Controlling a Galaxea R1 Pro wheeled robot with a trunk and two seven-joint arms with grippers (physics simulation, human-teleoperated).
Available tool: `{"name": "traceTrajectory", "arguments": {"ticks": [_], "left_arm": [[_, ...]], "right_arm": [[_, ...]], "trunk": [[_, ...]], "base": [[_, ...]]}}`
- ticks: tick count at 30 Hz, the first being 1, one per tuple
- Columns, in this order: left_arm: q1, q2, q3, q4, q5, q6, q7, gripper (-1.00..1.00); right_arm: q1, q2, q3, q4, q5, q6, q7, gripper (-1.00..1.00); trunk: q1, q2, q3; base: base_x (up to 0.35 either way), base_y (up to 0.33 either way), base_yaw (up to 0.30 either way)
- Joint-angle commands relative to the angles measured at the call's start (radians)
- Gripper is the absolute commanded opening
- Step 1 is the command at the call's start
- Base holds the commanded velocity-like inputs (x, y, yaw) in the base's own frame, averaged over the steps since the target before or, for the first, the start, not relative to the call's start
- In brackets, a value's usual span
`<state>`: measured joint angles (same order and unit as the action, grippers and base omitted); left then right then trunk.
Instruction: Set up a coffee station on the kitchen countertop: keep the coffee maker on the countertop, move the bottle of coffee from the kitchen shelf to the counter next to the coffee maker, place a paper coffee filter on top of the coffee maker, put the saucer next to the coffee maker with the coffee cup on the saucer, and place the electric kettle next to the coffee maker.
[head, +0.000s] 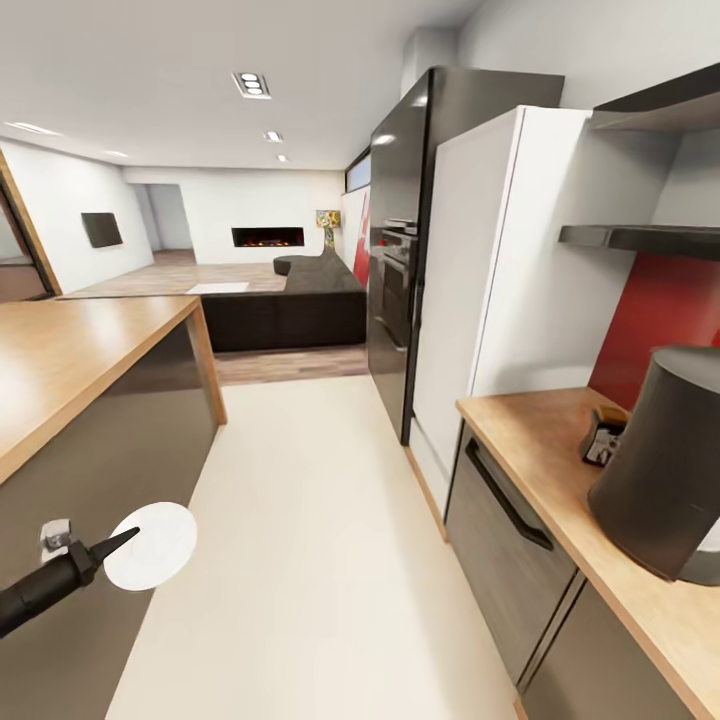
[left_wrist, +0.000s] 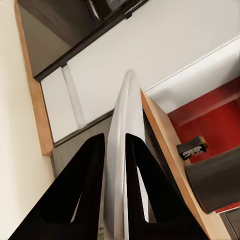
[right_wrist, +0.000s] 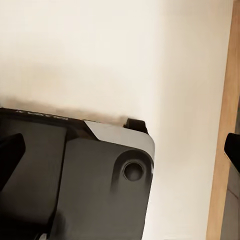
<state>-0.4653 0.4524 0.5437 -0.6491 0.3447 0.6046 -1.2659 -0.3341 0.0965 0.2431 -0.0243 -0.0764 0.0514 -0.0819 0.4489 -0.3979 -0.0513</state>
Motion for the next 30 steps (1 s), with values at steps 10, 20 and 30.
{"name": "traceTrajectory", "arguments": {"ticks": [10,20,30], "left_arm": [[-0.001,0.0,0.001,0.0,0.001,0.007,-0.001,-1.0],[-0.001,0.0,0.001,0.0,0.001,0.007,-0.001,-1.0],[-0.001,-0.001,0.001,0.0,0.001,0.007,-0.001,-1.0]], "right_arm": [[-0.001,0.0,0.008,-0.002,-0.008,0.005,-0.004,1.0],[-0.001,0.0,0.009,-0.002,-0.008,0.005,-0.004,1.0],[0.0,0.0,0.009,-0.002,-0.007,0.005,-0.004,1.0]], "trunk": [[0.001,-0.002,-0.002],[0.001,-0.002,-0.002],[0.001,-0.002,-0.002]], "base": [[0.338,0.0,0.0],[0.338,0.002,0.0],[0.338,0.093,0.0]]}}
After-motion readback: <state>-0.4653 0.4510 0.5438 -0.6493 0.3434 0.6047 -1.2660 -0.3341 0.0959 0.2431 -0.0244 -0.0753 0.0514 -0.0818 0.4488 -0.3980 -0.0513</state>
